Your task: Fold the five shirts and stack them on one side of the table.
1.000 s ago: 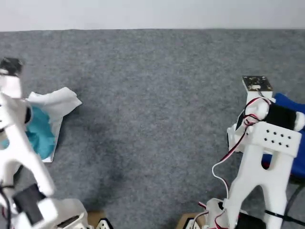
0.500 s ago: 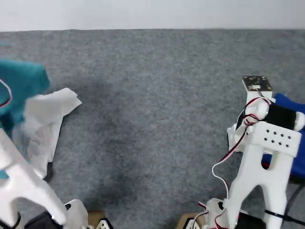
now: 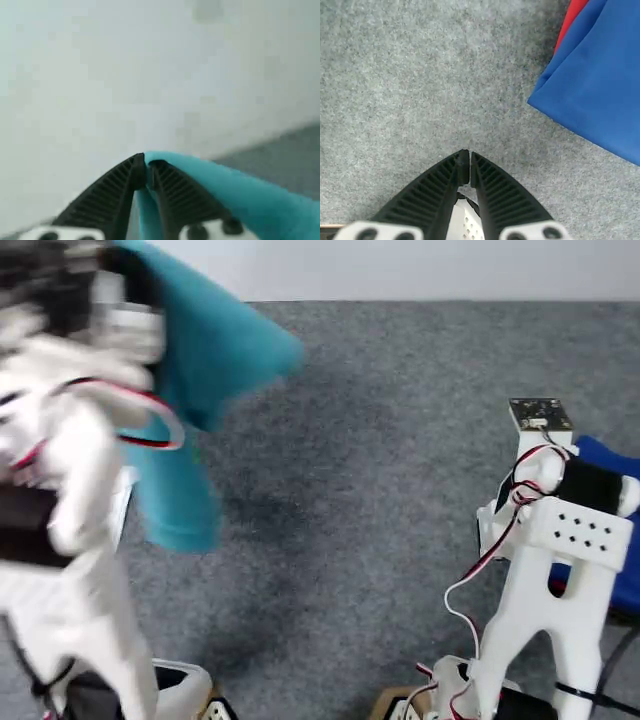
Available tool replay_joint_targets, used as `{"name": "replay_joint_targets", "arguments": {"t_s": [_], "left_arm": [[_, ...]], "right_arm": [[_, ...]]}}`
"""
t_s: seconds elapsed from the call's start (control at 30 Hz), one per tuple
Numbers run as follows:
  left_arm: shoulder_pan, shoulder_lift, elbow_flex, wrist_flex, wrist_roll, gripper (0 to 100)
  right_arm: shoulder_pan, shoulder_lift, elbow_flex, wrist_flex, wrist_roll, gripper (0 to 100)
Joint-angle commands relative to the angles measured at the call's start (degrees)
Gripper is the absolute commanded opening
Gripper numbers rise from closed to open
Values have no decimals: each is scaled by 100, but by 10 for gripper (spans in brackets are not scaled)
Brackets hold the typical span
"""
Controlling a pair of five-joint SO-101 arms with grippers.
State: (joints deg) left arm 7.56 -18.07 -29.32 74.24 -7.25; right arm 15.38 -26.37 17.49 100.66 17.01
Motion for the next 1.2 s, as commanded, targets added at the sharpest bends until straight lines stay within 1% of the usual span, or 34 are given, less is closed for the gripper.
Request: {"name": "replay_joint_targets", "arguments": {"t_s": [0.0,0.07,0.23,0.33,0.37,0.47,0.53,0.63,0.73,0.8,0.9,1.03,1.1,1.17], "left_arm": [[615,396,426,352,-62,5],[774,738,910,440,-62,5],[774,2084,2158,237,-88,5],[730,2971,2255,211,-88,8],[677,3209,2185,237,-70,21],[422,3534,1657,791,-26,111],[246,3569,1209,1160,193,151],[105,3516,444,1714,141,170],[149,3446,-426,2259,9,171],[290,3429,-1042,2585,9,172],[615,3385,-1367,2637,26,173],[1442,3525,-963,2629,-35,174],[1916,3771,-646,2620,-308,175],[2215,4132,-418,2602,-519,175]], "right_arm": [[48,-171,-26,242,-44,9],[48,-171,-26,242,-44,9],[40,-127,-18,233,-44,9],[13,-110,-18,224,-35,9],[4,-110,-18,215,-35,9],[4,-101,-18,215,211,11],[4,-101,-18,215,396,9],[4,-101,-18,215,440,9],[13,-101,-18,215,431,9],[31,-101,-18,215,431,9],[40,-110,-18,215,431,9],[40,-110,-18,215,431,9],[48,-110,-18,224,431,9],[48,-110,-18,224,431,9]]}}
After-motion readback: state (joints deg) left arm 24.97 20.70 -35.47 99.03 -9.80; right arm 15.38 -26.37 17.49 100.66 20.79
